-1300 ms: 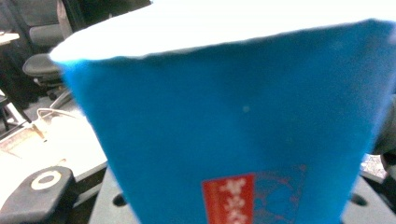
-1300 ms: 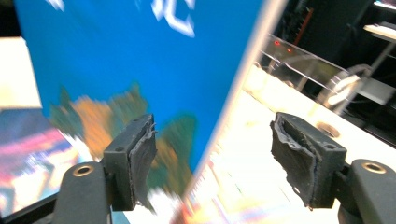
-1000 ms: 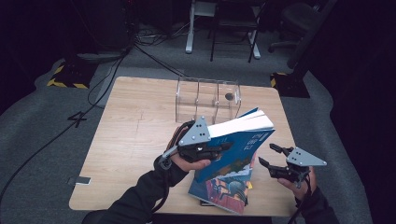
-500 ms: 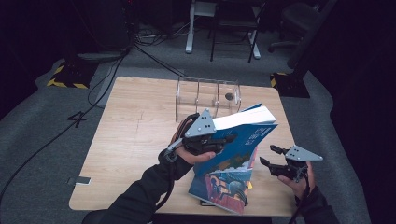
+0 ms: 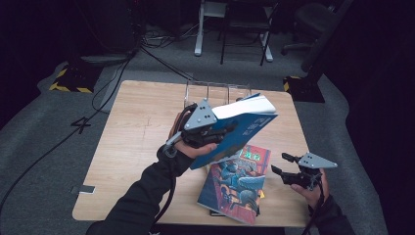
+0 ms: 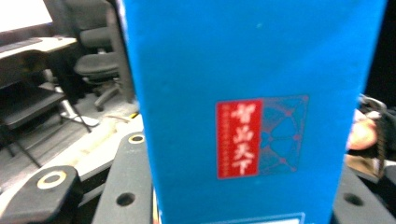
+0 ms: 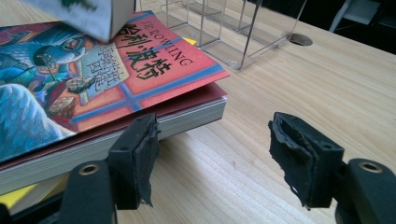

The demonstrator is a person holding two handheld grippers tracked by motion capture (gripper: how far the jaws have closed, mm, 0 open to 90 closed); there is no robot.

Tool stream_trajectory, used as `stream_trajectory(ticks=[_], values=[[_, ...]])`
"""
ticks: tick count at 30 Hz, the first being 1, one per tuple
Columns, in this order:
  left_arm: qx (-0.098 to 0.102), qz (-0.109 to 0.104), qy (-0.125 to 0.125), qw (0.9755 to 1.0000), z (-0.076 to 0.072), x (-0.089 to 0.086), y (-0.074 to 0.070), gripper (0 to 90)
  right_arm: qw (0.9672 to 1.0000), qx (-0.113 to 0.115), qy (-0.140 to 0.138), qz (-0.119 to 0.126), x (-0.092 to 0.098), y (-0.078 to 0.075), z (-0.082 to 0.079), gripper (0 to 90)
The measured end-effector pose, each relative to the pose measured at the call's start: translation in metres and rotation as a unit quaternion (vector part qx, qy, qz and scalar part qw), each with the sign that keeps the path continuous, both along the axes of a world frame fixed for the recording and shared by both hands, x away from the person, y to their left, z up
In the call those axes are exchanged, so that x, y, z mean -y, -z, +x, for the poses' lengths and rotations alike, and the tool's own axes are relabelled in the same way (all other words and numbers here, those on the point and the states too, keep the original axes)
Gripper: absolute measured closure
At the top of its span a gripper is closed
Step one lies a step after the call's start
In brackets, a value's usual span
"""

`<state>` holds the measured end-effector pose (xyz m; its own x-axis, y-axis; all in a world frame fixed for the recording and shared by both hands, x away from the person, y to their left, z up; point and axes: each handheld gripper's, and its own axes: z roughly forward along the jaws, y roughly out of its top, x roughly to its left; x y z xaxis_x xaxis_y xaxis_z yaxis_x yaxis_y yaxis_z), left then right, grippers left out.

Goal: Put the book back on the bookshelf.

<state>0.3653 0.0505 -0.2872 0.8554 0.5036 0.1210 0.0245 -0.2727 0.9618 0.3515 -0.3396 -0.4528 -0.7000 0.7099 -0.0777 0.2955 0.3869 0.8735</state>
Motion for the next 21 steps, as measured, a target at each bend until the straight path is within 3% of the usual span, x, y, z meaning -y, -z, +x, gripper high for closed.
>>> stream_trajectory(ticks=[4,7,8,9,10,14,21], values=[[0.002,-0.008,-0.037,0.9993,0.007,-0.020,-0.001,60.7,1.0000,-0.001,-0.001,-0.001,0.000,0.001,0.000,32.8],[0.000,-0.016,-0.074,0.9971,0.014,-0.038,0.000,60.8,1.0000,-0.004,0.003,-0.003,0.001,0.002,0.001,32.7],[0.000,-0.016,-0.074,0.9971,0.014,-0.038,0.000,60.8,1.0000,-0.006,0.003,-0.002,0.001,0.002,0.001,32.7],[-0.005,-0.016,-0.101,0.9948,0.020,-0.048,0.001,60.8,1.0000,-0.007,0.003,-0.002,0.001,0.002,0.001,32.7],[-0.005,-0.016,-0.101,0.9948,0.020,-0.048,0.001,60.8,1.0000,-0.008,0.002,-0.003,0.001,0.003,0.001,32.7],[-0.016,-0.027,-0.153,0.9878,0.034,-0.061,0.005,60.9,0.9999,-0.012,0.001,-0.007,-0.001,0.004,0.002,32.7],[-0.030,-0.039,-0.192,0.9801,0.054,-0.070,0.007,61.0,0.9998,-0.015,-0.001,-0.012,-0.001,0.006,0.002,32.7]])
